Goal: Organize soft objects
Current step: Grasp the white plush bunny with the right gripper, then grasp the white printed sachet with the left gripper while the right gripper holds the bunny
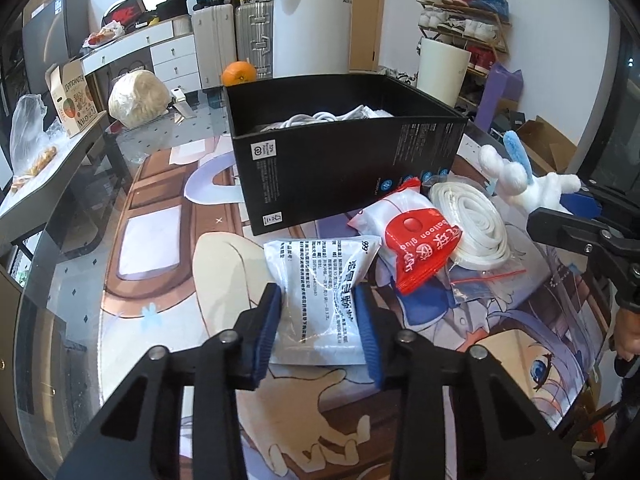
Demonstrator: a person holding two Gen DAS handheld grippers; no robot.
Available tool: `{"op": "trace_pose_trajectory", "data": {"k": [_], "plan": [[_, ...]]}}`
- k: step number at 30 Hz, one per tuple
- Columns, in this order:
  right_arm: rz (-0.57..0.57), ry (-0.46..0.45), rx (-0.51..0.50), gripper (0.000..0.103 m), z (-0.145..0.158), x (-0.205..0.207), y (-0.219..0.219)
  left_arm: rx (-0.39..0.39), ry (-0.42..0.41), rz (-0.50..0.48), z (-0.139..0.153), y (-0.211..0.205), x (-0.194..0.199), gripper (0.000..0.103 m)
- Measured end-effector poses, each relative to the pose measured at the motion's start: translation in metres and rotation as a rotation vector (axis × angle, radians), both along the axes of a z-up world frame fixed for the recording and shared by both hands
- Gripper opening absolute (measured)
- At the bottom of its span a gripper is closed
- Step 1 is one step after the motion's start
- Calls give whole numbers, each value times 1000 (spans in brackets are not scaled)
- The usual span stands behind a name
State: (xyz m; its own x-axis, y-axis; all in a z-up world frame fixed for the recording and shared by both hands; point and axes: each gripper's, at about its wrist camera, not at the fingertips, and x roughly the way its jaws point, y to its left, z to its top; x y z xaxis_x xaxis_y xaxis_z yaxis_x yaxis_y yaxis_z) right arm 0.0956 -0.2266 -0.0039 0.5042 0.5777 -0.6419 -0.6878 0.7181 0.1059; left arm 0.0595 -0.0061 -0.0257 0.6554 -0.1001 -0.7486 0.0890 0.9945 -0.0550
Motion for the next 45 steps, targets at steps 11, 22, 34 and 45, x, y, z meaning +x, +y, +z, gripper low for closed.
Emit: {"op": "trace_pose_trajectory", "data": {"k": [11,22,34,45], "plan": [[-15,-26,27,32,9,0,-5,-35,-87,19,20,11,-16,34],[-40,-42,52,32,26,10,-1,-73,-189,18,56,18,-20,34],[-86,-34,70,32,48,49,12,-85,-243,17,74,16,12,34],[-70,-18,35,32,53,84,39,-72,-273,22,86,20,44,34]]}}
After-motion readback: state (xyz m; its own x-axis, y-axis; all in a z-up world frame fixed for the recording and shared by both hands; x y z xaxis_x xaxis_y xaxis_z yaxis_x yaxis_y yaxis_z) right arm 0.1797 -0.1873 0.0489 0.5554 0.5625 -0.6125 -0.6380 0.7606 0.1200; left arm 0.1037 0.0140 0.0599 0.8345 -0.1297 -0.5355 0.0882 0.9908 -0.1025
